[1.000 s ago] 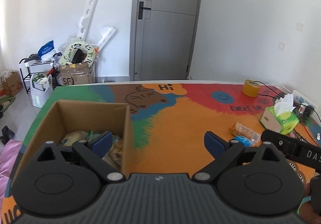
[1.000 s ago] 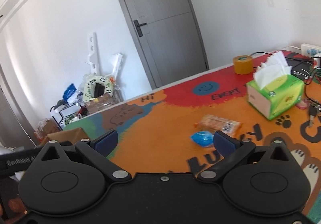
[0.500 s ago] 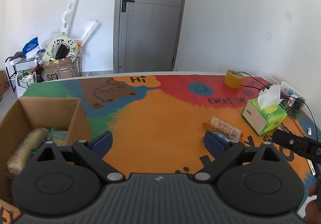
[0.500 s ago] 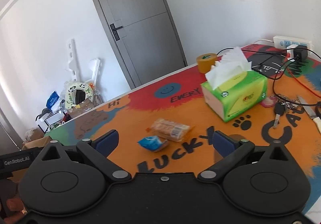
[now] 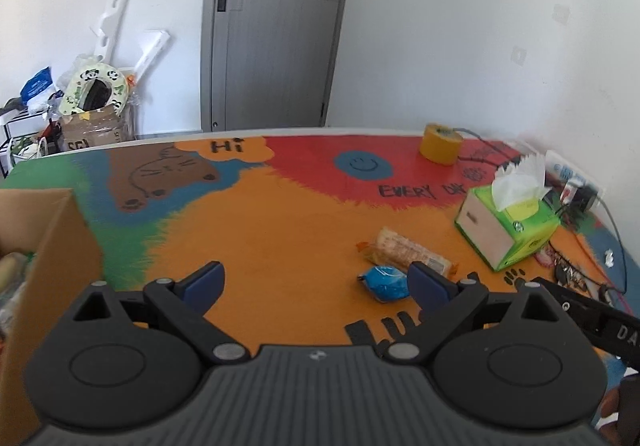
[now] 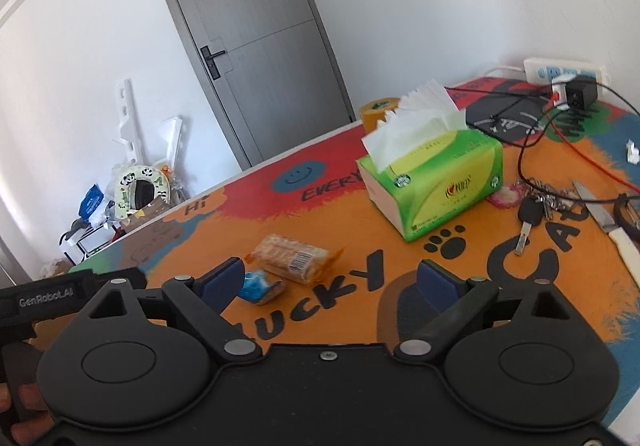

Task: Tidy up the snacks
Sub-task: 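Withdraw both tools from the box toward the remaining snacks, then grasp the blue wrapped snack with left tool while right tool approaches orange bread roll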

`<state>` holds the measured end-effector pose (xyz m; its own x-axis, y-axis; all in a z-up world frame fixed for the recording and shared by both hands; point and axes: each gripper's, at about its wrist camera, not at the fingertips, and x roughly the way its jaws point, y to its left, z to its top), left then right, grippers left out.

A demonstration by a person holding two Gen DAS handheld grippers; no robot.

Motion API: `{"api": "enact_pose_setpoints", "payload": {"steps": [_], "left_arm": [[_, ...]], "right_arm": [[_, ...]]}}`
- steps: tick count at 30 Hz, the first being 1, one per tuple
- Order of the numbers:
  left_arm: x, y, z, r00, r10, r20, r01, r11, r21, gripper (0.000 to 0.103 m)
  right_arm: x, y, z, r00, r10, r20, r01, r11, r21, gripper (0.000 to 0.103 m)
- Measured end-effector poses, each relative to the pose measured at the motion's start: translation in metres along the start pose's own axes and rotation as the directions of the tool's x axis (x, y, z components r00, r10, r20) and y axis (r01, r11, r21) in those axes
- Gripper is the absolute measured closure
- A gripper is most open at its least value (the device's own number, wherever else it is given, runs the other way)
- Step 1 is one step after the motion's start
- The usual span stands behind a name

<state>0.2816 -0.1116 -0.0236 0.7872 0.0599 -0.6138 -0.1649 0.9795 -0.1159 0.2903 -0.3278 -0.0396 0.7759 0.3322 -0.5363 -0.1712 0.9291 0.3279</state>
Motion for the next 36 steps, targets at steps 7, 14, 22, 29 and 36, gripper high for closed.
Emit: {"api": "enact_pose_setpoints", "payload": {"steps": [7,14,22,29,36], "left_arm": [[0.033,-0.029,-0.002,0.999,-0.019,-0.046,0.02,0.999,0.032,0.006],[0.064,-0.044,-0.005,0.997,-0.011,-0.082,0.014,0.999,0.039,0.006],[0.08,-0.049,-0.008,0.997,-0.005,-0.077,0.007,1.0,0.027,0.01],[0.092,-0.049,-0.011,0.996,-0.017,-0.083,0.019,1.0,0.019,0.039],[0.09,-0.038,-0.008,0.996,-0.059,-0.064,0.057,0.998,-0.03,0.072]], "right_arm": [[0.009,-0.022,0.0,1.0,0.004,-0.013,-0.004,1.0,0.029,0.01],[0.024,-0.041,0.002,0.999,-0.008,-0.031,0.01,0.999,0.053,0.012],[0.043,-0.041,0.006,0.999,0.003,-0.054,-0.001,0.999,0.046,0.015],[0.053,-0.039,0.008,0.998,0.004,-0.067,-0.001,0.999,0.042,0.015],[0.059,-0.034,0.009,0.997,0.015,-0.082,-0.011,0.999,0.038,0.016]]}}
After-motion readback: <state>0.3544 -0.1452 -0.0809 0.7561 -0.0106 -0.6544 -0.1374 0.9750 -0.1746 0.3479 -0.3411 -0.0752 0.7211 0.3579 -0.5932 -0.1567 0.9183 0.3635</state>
